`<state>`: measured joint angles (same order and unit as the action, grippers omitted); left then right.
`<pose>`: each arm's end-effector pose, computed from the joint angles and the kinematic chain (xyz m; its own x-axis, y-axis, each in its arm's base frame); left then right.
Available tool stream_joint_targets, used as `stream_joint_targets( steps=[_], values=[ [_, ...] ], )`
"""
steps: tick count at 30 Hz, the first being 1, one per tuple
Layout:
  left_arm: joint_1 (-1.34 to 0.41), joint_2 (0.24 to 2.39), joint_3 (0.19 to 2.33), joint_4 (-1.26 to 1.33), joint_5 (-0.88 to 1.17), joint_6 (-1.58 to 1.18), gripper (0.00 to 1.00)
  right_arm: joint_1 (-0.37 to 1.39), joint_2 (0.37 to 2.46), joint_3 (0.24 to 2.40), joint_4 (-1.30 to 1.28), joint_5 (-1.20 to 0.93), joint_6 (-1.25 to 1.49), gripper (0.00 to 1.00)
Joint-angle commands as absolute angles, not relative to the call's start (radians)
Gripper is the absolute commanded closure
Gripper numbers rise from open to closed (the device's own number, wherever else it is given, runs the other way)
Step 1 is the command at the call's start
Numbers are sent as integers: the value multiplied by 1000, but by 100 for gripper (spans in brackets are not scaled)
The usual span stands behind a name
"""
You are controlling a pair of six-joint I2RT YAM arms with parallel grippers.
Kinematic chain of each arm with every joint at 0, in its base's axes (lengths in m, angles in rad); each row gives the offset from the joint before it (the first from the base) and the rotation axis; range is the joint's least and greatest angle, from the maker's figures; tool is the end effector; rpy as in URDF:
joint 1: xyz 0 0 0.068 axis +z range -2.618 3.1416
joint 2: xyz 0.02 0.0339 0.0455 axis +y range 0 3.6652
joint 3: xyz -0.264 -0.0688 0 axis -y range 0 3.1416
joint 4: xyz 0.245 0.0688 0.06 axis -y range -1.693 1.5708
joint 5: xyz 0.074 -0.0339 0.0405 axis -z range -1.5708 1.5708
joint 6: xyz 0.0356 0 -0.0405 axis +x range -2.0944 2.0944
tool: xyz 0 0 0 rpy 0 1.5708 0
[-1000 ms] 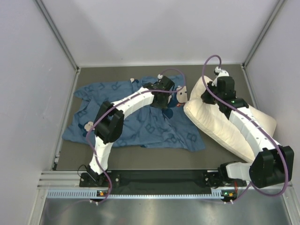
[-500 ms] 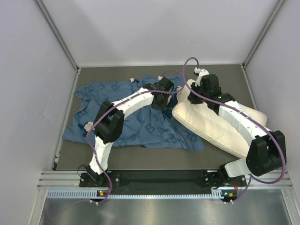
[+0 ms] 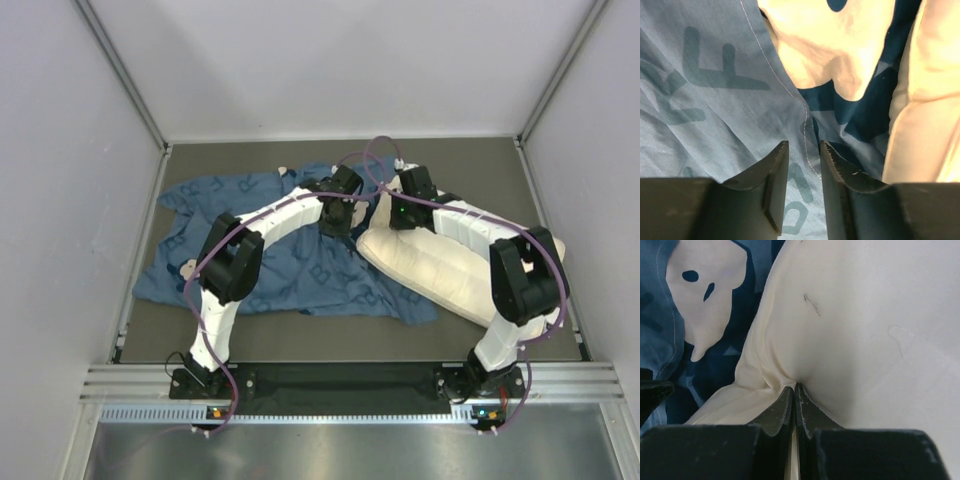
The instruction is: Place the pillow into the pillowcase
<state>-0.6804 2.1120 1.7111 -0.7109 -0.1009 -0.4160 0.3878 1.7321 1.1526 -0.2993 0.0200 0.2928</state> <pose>0.3547 -0.2825 0.2013 -0.8763 0.1920 -0.4418 0.2592 0.9610 -0.0964 0.3430 0.1393 0.2057 -0.7882 -0.0102 -0.6154 -0.1449 0.9748 0.1694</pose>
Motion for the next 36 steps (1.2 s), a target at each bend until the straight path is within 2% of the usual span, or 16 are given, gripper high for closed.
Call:
stream_joint_targets(
  steps=[1,5,7,10,16,27,36],
  values=[
    [-678,2085,1727,-684,-97,-397,65,357,1749,1109,-411,225,305,100],
    [-678,2086,1727,-686,-98,-394,76,357,1741,1088,-443,375,337,100],
    [-680,2082,1729,-695,-101,-391,86,357,1746,1091,-474,432,356,100],
    [-678,2059,1726,-707,-115,-387,91,357,1747,1095,-498,511,388,100],
    [-676,1991,1717,-727,-137,-380,99,354,1721,1095,-505,537,406,100],
    [-675,1858,1703,-703,-69,-373,100,301,1602,1040,-500,554,462,100],
    [-676,1867,1677,-598,130,-365,100,225,1307,1017,-434,439,465,100]
  ],
)
